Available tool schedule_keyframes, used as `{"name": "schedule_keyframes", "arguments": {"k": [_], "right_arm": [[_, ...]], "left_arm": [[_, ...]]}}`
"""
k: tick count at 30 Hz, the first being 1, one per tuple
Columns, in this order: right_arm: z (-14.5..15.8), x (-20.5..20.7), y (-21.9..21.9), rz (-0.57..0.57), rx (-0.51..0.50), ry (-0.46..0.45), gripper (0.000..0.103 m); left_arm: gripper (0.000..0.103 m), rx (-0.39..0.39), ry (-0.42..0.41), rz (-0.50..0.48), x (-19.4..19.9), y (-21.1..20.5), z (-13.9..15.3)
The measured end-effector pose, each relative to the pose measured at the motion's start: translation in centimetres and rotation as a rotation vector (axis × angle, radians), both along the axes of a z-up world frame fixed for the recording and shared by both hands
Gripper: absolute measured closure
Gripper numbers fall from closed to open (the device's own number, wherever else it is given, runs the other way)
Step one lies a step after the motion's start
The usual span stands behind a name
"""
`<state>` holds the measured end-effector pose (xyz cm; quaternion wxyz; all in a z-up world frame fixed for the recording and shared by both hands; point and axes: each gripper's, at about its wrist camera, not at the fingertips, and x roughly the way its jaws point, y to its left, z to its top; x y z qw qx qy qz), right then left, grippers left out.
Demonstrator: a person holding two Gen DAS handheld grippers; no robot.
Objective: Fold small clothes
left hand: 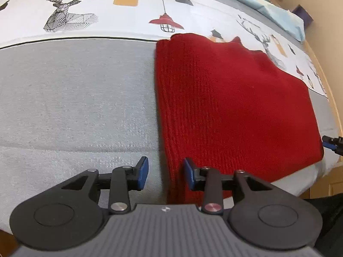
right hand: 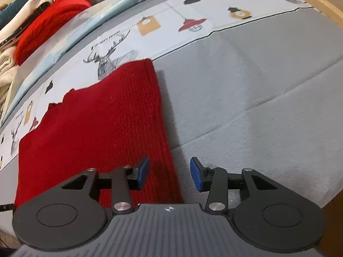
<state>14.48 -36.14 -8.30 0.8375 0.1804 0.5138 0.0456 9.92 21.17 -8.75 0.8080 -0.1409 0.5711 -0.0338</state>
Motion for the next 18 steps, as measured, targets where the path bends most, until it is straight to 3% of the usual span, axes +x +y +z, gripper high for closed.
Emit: {"name": "schedule_keyframes", "arguments": {"k": [7,9,12,13,14,15,18], "right_arm": [[-1.5,1.5,2.1,0.071,-0.062,0.053,0.060],[-1.9,1.7,2.6,0.082,-0.084,0.070,0.076],[-1.6,1.8,2.4,0.061,-0.080,0.053,0.088],[-1.4,1.7,2.2,0.052,-0.071,0.046,0.089],[-1.4,1.7,2.1,0.049,-0.064,0.044,0.089],[-1.4,1.6,2.0,0.050,-0.064,0.041,0.089],[-1.2,1.2,2.0,0.064,-0.071,0.023,0.089]], "left_arm": [[0.063,0.007,-0.010,0.006,1.6,-0.1,0.2],[0.063,0.011,-0.010,0.005,1.8,-0.1,0.1],[0.065,0.014,-0.004,0.007,2.0,-0.4,0.1],[0.069,0.018,0.000,0.004,2.1,-0.5,0.0],[0.084,0.023,0.000,0.000,2.2,-0.6,-0.1],[0.088,0.024,-0.002,-0.006,2.2,-0.6,0.0],[0.087,0.036,0.001,-0.007,2.3,-0.8,-0.1]]}}
